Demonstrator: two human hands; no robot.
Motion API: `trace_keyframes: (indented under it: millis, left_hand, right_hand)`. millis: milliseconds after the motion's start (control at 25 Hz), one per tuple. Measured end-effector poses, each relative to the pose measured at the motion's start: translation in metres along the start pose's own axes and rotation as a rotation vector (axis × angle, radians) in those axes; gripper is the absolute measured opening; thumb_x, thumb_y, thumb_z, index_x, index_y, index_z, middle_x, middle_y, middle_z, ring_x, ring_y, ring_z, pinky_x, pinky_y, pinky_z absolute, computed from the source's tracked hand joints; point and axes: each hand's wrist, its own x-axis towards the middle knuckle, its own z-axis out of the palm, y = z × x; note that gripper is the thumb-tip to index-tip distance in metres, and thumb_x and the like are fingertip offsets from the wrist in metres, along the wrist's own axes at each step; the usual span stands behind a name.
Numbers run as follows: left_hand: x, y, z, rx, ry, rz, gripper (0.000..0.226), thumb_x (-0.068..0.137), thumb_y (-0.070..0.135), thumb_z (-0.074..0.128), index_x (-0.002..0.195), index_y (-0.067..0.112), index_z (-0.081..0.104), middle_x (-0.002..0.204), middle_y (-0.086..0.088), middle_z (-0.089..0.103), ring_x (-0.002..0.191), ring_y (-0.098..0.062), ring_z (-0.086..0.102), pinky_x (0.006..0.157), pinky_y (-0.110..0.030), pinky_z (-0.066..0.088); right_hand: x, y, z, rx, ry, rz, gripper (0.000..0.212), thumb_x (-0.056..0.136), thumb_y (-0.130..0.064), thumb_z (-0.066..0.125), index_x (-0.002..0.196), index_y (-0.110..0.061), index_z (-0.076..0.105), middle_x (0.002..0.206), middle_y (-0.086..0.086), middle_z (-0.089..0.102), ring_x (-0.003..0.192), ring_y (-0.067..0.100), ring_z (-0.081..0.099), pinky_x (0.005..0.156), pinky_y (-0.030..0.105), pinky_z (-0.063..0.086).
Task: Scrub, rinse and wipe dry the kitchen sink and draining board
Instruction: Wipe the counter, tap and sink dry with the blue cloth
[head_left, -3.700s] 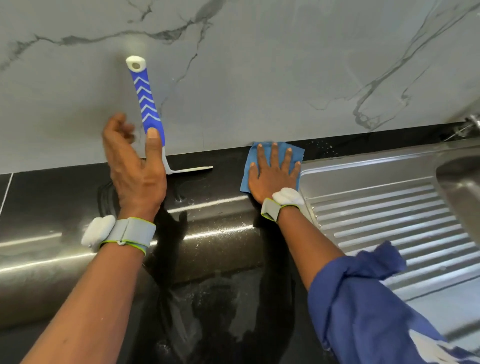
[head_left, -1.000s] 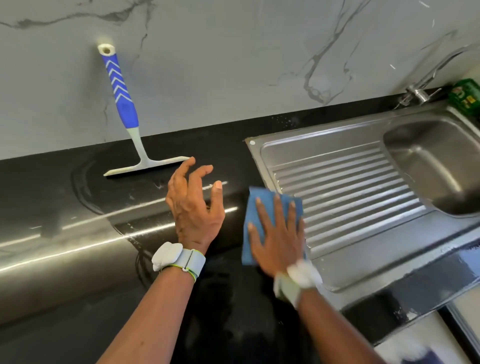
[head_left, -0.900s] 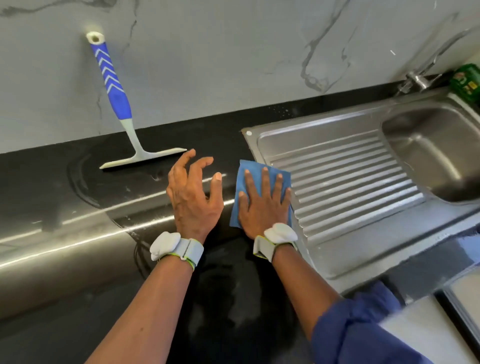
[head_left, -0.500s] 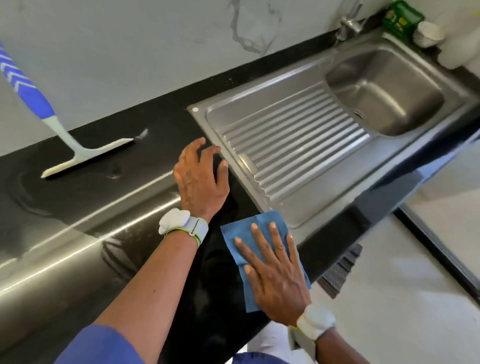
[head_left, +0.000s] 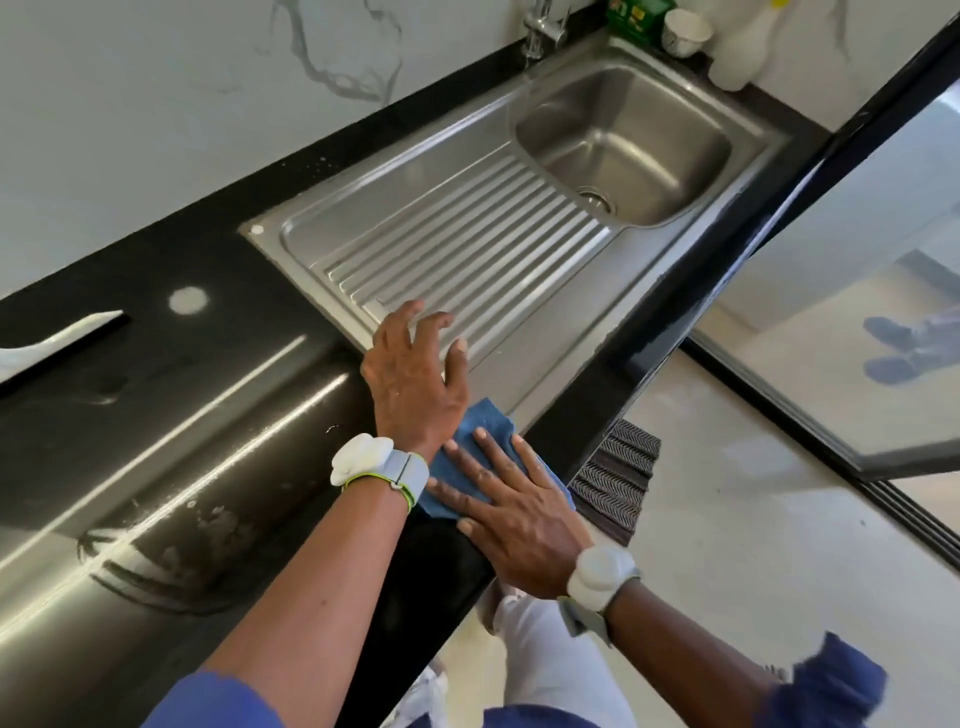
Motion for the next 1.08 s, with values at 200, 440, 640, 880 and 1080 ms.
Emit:
trace_keyframes:
  millis: [200, 440, 640, 880, 1080]
  left_hand:
    - [-0.001, 0.000, 0.020, 0.063, -0.027, 0.006, 0.031, 0.102, 0.038, 0.054, 0.128, 0.024, 0.063, 0.150, -0.002, 0.046, 0.139, -0.026, 0.042, 0.100, -0.053, 0.041]
    - [0.011, -0.019, -0.001, 0.213, 0.150, -0.170, 0.030, 0.103, 0.036, 0.050, 0.126, 0.022, 0.062, 0.145, -0.004, 0.049, 0.135, -0.028, 0.043, 0.103, -0.051, 0.039]
    - [0.018, -0.053, -0.030, 0.267, 0.322, -0.421, 0.038, 0.103, 0.042, 0.044, 0.128, 0.020, 0.062, 0.144, -0.006, 0.050, 0.137, -0.031, 0.042, 0.105, -0.052, 0.037]
    - [0.016, -0.087, -0.032, 0.311, 0.476, -0.531, 0.042, 0.102, 0.046, 0.043, 0.127, 0.018, 0.063, 0.142, -0.007, 0.053, 0.135, -0.032, 0.045, 0.103, -0.053, 0.040]
    - [0.019, -0.087, -0.024, 0.428, 0.449, -0.492, 0.046, 0.100, 0.052, 0.045, 0.128, 0.019, 0.061, 0.141, -0.006, 0.053, 0.135, -0.029, 0.046, 0.102, -0.049, 0.039]
  right_hand:
    - [-0.013, 0.133, -0.011, 0.001, 0.056, 0.201, 0.053, 0.103, -0.057, 0.013, 0.154, -0.054, 0.003, 0.168, -0.008, -0.001, 0.155, 0.025, -0.007, 0.123, 0.052, -0.005]
    - [0.024, 0.226, -0.024, 0.027, 0.137, 0.315, 0.051, 0.105, -0.047, 0.019, 0.156, -0.044, 0.017, 0.168, 0.001, 0.011, 0.155, 0.030, -0.001, 0.119, 0.063, 0.012]
    - [-0.008, 0.091, -0.008, 0.073, -0.018, -0.353, 0.052, 0.107, -0.045, 0.024, 0.158, -0.044, 0.014, 0.169, -0.004, 0.003, 0.155, 0.025, -0.004, 0.122, 0.055, -0.001]
    - [0.124, 0.046, -0.005, 0.179, 0.008, -0.322, 0.062, 0.103, -0.045, 0.027, 0.160, -0.033, 0.008, 0.168, 0.007, -0.007, 0.155, 0.028, -0.009, 0.124, 0.051, 0.003]
    - [0.217, 0.028, -0.003, 0.211, 0.079, -0.241, 0.060, 0.102, -0.045, 0.026, 0.159, -0.028, 0.019, 0.168, 0.013, 0.001, 0.155, 0.030, 0.000, 0.123, 0.051, 0.010]
